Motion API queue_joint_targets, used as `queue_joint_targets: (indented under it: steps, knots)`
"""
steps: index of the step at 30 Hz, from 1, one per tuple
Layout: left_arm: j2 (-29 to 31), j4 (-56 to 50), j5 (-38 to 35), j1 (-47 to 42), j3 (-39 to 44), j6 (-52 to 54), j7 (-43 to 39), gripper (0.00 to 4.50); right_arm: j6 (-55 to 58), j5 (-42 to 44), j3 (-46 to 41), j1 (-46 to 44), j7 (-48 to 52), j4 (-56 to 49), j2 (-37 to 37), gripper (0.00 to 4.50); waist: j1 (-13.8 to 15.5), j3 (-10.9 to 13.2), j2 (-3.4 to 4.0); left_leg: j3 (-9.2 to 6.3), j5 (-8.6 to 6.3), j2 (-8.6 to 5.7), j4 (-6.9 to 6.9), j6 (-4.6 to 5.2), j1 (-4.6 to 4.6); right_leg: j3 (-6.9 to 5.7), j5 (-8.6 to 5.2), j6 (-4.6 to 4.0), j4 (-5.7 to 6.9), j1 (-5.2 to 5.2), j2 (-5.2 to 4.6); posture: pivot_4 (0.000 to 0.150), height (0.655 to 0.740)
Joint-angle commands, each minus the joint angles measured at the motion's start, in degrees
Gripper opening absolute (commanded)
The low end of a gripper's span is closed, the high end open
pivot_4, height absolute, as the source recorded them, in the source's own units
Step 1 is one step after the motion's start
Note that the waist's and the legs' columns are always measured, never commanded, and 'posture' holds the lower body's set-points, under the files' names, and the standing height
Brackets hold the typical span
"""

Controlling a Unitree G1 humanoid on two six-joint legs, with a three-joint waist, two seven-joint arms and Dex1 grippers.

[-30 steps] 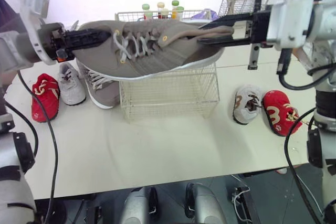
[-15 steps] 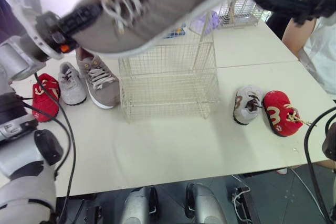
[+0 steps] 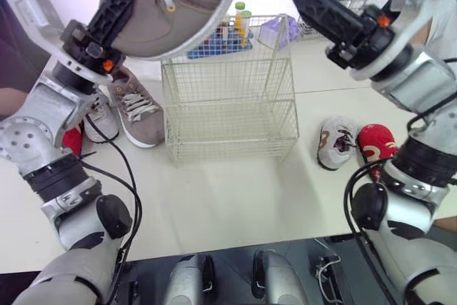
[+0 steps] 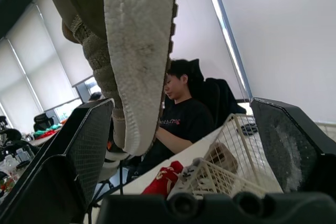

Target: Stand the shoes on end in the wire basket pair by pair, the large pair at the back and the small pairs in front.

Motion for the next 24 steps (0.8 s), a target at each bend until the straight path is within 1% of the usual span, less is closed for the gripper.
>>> queue_joint_targets:
  steps: [1,6,12,19,24]
  knots:
    - [0.0,-2.6,-3.0,0.4,-2.1,-2.5,-0.2,0.75,-4.3,0.9,1.6,-1.9,-0.5,0.1,1.6,4.47,0.0,0.0,0.0,0.0,0.0,0.0,0.0,0.0,0.0,0.0,0.0,0.0,0.0,0.0,0.0,0.15,0.74]
    - [-0.4,-3.0,-3.6,2.2,-4.8,-4.0,0.1,0.75,-10.0,-1.5,5.8,-3.7,1.2,2.3,4.1,4.47,-0.4,0.0,0.01,0.01,0.0,-0.02,-0.02,0.0,0.0,0.0,0.0,0.0,0.0,-0.04,0.04,0.15,0.74]
    - [0.6,-4.4,-2.7,4.7,-7.8,-5.2,-0.5,0.75,-13.9,-3.0,8.2,-5.3,3.7,4.0,3.5,4.47,-0.2,0.0,0.0,0.02,0.0,-0.01,-0.03,0.0,0.0,0.0,0.0,0.0,-0.02,-0.03,0.05,0.15,0.74]
    - [0.9,-2.8,-3.3,5.1,-8.8,-7.8,1.1,0.75,-12.6,-0.3,9.6,-4.8,9.0,2.6,1.0,4.47,-0.2,0.0,0.0,0.0,0.0,0.0,-0.03,0.0,-0.01,0.0,0.0,-0.01,-0.05,-0.03,0.05,0.15,0.74]
    - [1.9,-3.2,-1.9,5.8,-11.1,-8.0,0.0,0.75,-12.6,-0.7,10.6,-5.9,8.8,3.5,0.9,4.47,-0.4,0.0,0.01,0.01,0.0,0.0,-0.05,0.0,-0.01,0.0,0.0,-0.01,-0.04,-0.05,0.06,0.15,0.74]
